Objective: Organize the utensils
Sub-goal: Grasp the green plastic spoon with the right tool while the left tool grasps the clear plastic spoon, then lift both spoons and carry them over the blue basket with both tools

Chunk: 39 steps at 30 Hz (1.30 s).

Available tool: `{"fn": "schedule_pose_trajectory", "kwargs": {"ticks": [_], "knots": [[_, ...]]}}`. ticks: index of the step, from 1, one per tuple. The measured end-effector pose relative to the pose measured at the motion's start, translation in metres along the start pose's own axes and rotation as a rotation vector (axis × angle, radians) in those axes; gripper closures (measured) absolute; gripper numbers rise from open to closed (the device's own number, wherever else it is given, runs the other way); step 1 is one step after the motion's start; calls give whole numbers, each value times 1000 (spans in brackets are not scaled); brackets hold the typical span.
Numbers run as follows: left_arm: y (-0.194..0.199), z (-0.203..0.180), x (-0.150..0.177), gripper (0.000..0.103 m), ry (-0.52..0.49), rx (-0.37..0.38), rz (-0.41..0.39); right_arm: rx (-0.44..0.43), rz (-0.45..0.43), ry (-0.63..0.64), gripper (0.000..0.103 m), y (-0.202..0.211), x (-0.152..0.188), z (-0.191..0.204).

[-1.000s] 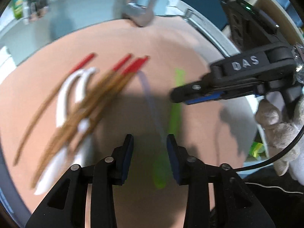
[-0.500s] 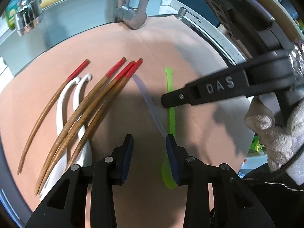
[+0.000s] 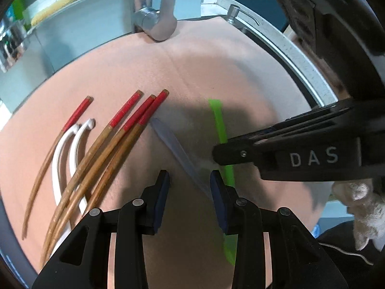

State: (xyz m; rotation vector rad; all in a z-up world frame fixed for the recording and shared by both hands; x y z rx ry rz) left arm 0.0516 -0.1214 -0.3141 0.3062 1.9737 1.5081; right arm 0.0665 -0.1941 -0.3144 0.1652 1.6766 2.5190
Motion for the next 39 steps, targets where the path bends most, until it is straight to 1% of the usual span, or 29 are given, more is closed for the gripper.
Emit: {"fn": "schedule_pose_trajectory", "kwargs": {"ticks": [4,6,8,10,14,17,19,23,25,27,29,30,31,32,34,35,39], "knots": [[-2,1,0,69,-48,-57,4,16,-3,18,91,3,1,-2],[-2,5,1,72,-59,-84,9,32,-8,34,91,5,1,-4],[-1,9,3,72,-59,-90,11,58,-16,51,92,8,1,-7],[0,13,4,72,-56,-95,13,63,-16,52,94,9,0,-11],[4,15,6,72,-42,-77,12,60,-27,41,95,15,-4,-19],[11,15,14,71,14,-17,18,10,0,16,94,14,-4,-22],[12,15,20,71,40,1,19,-18,26,4,93,11,-2,-22],[9,11,21,71,54,-23,20,-23,39,25,93,8,4,-17],[6,6,18,71,33,-36,17,-29,44,26,93,7,7,-16],[3,4,14,71,22,-41,12,-16,34,43,92,5,9,-13],[1,5,9,74,21,-34,4,5,24,69,93,4,9,-9],[0,7,7,85,21,-47,-1,6,21,71,93,4,9,-8],[0,10,5,90,28,-50,-3,1,18,68,94,3,8,-7],[0,14,5,91,48,-29,-5,-3,15,63,96,3,7,-7],[1,22,7,97,94,11,-9,-27,8,38,97,3,7,-10],[3,25,9,97,106,21,-9,-39,5,27,97,4,8,-12],[8,25,17,97,106,18,-10,-87,-15,-26,97,6,10,-20]]}}
Point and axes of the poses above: each gripper's, at about its wrist camera, not at the fingertips, and y roughly against the way its jaws point, z to its left, x to its underside, the point moved 5 cm from there along -y, roughly the way its jaws point, and after that the axes turned 1 degree about -x, right-handed, at the moved point
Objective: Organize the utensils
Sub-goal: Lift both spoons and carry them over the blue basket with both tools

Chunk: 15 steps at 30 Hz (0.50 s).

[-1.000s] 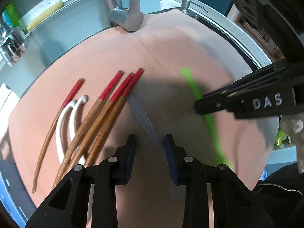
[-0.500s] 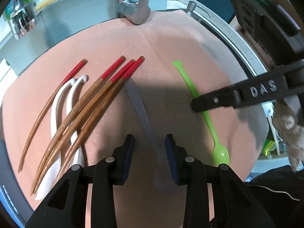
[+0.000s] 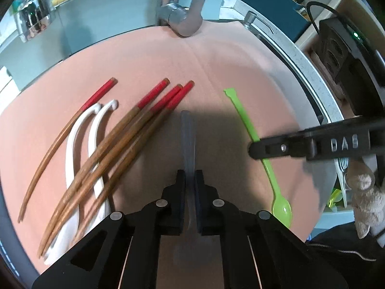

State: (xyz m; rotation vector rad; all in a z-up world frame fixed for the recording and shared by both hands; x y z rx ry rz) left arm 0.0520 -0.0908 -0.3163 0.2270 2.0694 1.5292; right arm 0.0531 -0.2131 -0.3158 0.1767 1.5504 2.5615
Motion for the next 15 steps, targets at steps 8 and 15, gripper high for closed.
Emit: {"fn": "schedule_pose_trajectory", "kwargs": {"ticks": [8,15], "knots": [[22,6,10,97,104,56,-65,-113,-56,-101,97,8,7,-2],[59,24,6,97,129,46,-147,-114,-110,-17,97,27,-1,36]]}}
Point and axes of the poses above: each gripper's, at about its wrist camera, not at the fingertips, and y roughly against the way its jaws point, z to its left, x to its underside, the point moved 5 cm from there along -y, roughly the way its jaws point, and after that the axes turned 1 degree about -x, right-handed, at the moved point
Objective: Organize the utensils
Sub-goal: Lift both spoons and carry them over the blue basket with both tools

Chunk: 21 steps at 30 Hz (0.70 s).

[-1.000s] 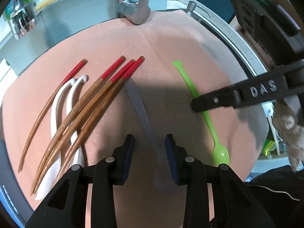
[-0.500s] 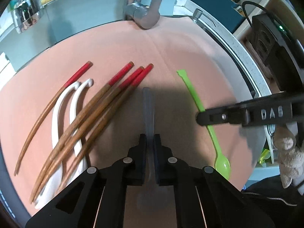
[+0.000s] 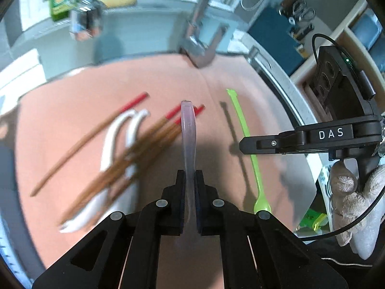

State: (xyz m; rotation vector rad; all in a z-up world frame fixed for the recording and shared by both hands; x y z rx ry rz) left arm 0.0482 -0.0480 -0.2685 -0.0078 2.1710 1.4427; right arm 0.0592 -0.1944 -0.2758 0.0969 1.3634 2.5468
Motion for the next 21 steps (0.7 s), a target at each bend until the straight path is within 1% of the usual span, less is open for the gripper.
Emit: {"fn": "schedule_pose_trajectory", "kwargs": {"ticks": [3,7,10,13,15,21], "knots": [[21,14,0,97,15,-22,-36,-13,-10,52,97,1,-3,27],[54,41,6,97,37,-65,-82,-38,-1,119,97,-8,-3,69],[78,67,12,97,65,-98,-112,-55,17,167,97,-21,0,101],[101,100,21,97,118,-123,-138,-73,36,224,97,-37,6,137],[109,116,27,97,150,-129,-151,-86,50,259,97,-48,11,160],[135,153,44,97,216,-161,-184,-96,86,324,97,-74,25,206]]}}
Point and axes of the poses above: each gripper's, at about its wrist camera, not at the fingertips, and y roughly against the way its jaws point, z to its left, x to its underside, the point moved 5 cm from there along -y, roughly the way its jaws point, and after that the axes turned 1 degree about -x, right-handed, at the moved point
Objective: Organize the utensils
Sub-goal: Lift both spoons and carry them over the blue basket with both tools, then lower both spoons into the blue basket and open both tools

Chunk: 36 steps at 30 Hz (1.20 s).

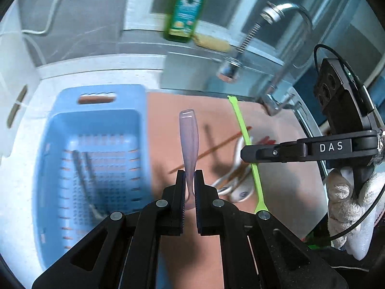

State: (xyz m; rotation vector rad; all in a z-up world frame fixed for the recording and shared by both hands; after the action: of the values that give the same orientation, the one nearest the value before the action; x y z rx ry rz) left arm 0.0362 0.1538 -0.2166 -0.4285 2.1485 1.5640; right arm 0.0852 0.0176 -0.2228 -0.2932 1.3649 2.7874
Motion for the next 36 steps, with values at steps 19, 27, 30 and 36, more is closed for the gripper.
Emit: {"fn": "schedule_pose_trajectory", "kwargs": {"ticks": [19,27,30,36], "knots": [[65,74,16,97,55,-98,-8,-77,91,171,97,-72,-8,114],[30,100,33,97,53,-129,106,5,152,202,97,-131,-4,125],[17,111,33,97,61,-137,129,30,185,208,97,-150,-3,124],[1,128,27,97,73,-155,145,93,212,223,97,-176,-10,124]]}}
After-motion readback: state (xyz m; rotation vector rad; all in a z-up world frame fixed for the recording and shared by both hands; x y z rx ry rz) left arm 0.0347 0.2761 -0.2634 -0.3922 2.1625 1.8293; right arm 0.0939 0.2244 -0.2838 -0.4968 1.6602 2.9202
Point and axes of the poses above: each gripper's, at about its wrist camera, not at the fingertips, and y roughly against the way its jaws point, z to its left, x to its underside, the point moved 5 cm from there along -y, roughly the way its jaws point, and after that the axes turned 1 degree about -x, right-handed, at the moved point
